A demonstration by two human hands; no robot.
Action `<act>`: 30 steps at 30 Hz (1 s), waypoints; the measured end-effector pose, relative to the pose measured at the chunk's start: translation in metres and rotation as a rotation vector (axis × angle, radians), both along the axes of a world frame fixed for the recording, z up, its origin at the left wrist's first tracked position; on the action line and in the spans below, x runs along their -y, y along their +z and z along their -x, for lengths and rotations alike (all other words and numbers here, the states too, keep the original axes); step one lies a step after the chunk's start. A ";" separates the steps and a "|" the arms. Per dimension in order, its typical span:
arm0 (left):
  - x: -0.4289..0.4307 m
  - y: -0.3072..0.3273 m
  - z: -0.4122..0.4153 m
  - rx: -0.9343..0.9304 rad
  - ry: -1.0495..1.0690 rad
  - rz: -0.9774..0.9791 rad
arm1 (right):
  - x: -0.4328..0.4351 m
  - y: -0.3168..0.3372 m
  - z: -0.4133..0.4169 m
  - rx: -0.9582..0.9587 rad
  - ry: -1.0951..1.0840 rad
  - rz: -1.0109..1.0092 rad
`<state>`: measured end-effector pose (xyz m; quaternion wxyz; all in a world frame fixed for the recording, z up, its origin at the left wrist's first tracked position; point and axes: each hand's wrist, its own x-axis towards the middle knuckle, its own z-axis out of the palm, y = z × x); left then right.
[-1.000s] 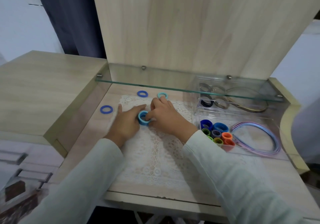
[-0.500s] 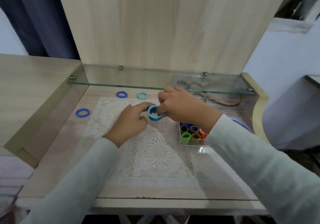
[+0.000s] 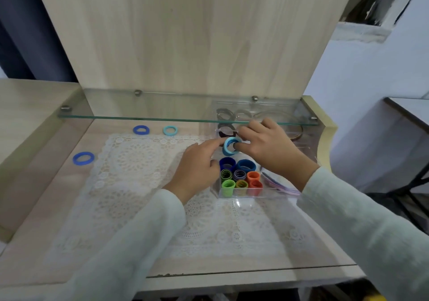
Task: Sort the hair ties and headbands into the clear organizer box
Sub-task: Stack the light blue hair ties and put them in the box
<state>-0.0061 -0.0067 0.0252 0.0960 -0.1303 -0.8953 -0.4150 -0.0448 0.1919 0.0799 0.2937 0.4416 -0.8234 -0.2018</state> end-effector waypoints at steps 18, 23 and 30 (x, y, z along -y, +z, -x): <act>0.005 -0.022 0.003 -0.194 0.037 0.174 | 0.009 -0.015 0.011 0.121 -0.101 -0.076; 0.008 -0.025 0.002 -0.214 0.059 0.167 | 0.017 -0.008 0.013 0.255 -0.251 -0.172; 0.009 -0.028 0.000 -0.267 0.054 0.195 | 0.029 0.000 0.018 0.361 -0.339 -0.242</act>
